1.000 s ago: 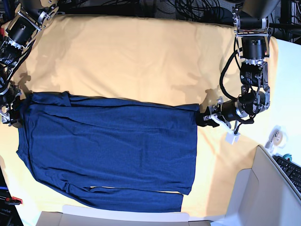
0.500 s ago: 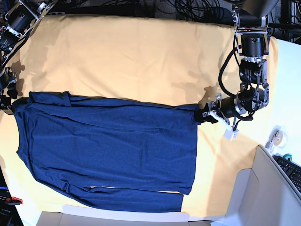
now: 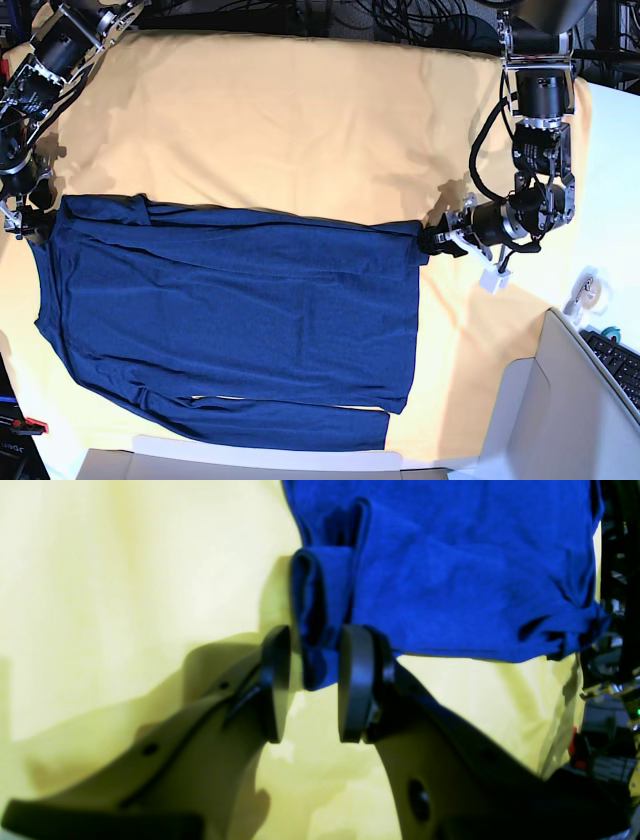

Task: Fold the T-shirt properly
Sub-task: 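Lift the shirt by the shoulder edge with both grippers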

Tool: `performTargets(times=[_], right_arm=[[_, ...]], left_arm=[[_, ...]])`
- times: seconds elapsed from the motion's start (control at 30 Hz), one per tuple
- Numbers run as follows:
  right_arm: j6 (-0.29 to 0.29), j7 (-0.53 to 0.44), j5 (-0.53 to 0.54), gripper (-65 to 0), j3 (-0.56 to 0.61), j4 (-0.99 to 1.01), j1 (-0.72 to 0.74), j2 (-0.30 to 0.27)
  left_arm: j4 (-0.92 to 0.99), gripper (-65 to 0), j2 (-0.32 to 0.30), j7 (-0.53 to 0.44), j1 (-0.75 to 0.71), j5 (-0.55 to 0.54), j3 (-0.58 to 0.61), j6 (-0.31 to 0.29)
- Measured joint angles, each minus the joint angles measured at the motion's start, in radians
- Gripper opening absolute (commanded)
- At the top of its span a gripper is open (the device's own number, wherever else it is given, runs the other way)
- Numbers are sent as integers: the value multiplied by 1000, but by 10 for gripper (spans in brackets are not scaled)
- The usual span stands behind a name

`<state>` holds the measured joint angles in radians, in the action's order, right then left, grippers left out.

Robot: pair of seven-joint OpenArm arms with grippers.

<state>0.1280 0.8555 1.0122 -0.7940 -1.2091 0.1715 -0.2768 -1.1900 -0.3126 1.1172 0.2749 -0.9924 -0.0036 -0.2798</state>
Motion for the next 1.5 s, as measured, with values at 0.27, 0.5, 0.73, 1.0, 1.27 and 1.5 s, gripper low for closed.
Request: performTargets(times=[0.27,0.5,0.73,1.0,1.27,1.5], right_arm=[[-22,-18,-70,-232,-5,103,98,23],[-31,-29,-66,-235,-5,188,155,12],[-20,-25,-73,-387,-5,191,161,14],[-18,-11,-94,-639,1,194,158,19],[-16,-11,-96,-640,1,193,158,20],[-15,-10,-95,-640,1,193,158,20]], left_arm=[[0,-484,-1,0,-1,-3,0,0],[0,-484,-2,0,-1,-2,0,-1],[0,-482,-7,12,-1,-3,-4,-1],[0,-425,-29,31,0,-2,-10,0],[19,-417,-2,30,2,-2,-11,-1],[118,-417,38,-5,21,-35,-12,-12]])
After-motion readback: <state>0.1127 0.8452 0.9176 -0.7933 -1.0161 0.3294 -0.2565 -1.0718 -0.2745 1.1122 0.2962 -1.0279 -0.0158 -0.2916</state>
